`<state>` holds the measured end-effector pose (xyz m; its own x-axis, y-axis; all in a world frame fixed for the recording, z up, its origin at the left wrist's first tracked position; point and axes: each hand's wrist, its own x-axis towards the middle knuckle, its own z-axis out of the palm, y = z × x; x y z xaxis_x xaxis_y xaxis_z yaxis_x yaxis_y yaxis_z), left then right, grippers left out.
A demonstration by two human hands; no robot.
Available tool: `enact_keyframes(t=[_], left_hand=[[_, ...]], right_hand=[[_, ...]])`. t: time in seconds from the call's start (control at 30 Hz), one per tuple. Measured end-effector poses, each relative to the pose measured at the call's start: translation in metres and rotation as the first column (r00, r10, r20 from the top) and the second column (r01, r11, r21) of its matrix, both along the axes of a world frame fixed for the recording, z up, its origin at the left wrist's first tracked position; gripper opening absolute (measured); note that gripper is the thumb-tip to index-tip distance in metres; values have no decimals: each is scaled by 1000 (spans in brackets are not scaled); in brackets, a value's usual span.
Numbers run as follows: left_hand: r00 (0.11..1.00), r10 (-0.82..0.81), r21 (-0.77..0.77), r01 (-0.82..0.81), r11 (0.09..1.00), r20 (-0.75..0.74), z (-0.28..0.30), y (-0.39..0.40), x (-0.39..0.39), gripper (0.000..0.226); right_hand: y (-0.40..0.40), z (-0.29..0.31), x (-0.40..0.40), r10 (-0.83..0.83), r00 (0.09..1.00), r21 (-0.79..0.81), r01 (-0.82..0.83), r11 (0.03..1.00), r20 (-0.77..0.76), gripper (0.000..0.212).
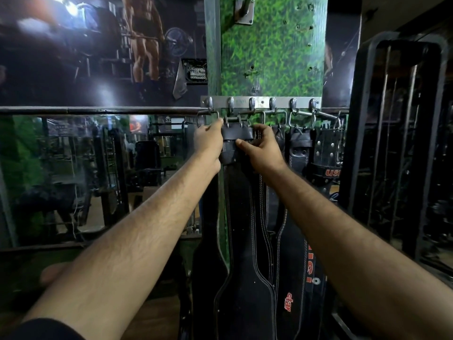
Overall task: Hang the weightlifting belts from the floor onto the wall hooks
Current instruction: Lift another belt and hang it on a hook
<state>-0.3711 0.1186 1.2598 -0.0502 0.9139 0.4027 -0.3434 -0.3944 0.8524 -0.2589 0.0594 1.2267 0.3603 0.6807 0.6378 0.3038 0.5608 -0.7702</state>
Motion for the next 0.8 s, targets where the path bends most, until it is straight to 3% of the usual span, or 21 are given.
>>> enact_keyframes(t=[0.13,0.37,0.5,0.6,0.7,0.8], left_hand=[[997,79,55,-80,995,13,-5,1,2,35],[989,103,163,-85,983,-103,9,7,5,27],[999,-11,32,13,999,-52,23,20,7,41],[988,136,-12,-137,990,-73,32,29,13,35],[959,270,34,-268,963,-88,38,32,21,44],[942,318,44,-315,948,-112,40,40,26,40]], right_hand=[[-6,8,6,170,985,-53,-169,984,32,42],[0,17,17,247,969,9,-247,969,-2,43],[12,22,20,257,960,56,-252,966,-113,46],[23,26,21,204,973,32,-201,979,-111,45],[38,32,24,149,985,29,-148,989,-81,46],[50,35,28,128,991,20,-127,992,-48,40]])
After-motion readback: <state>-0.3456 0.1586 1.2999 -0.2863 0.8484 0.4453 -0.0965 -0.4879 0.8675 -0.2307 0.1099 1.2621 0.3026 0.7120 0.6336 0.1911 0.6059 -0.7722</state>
